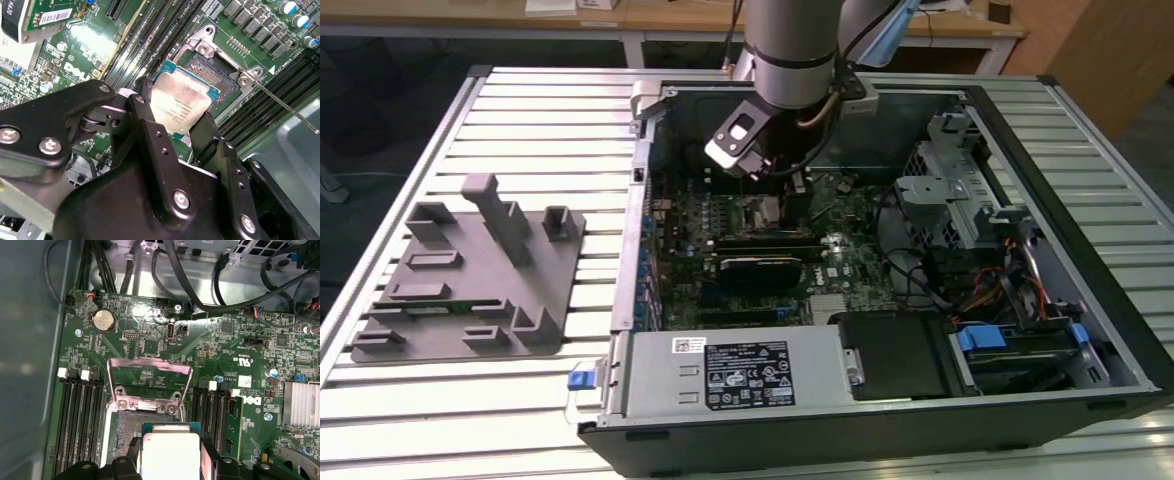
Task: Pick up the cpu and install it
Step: 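Place the cpu into insertion slot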
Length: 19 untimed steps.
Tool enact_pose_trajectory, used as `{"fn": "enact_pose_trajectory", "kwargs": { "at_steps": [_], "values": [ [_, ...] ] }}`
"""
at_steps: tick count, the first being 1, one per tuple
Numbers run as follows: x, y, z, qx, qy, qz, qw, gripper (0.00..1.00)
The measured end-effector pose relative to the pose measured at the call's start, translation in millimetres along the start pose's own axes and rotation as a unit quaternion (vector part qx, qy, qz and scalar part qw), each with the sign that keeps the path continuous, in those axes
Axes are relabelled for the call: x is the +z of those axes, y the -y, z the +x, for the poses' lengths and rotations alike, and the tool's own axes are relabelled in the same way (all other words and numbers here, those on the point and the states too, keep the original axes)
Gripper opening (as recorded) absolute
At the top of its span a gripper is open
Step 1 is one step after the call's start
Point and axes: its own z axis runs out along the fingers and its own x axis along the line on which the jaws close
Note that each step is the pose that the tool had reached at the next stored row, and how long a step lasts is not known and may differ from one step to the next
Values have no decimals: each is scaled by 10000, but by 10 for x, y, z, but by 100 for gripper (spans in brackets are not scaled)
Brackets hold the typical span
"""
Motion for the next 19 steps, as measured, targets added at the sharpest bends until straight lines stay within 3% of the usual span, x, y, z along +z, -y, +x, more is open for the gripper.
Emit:
{"fn": "enact_pose_trajectory", "kwargs": {
  "at_steps": [19],
  "values": [
    [81, 19, 67, 2, 0, 0, 10000, 55]
  ]
}}
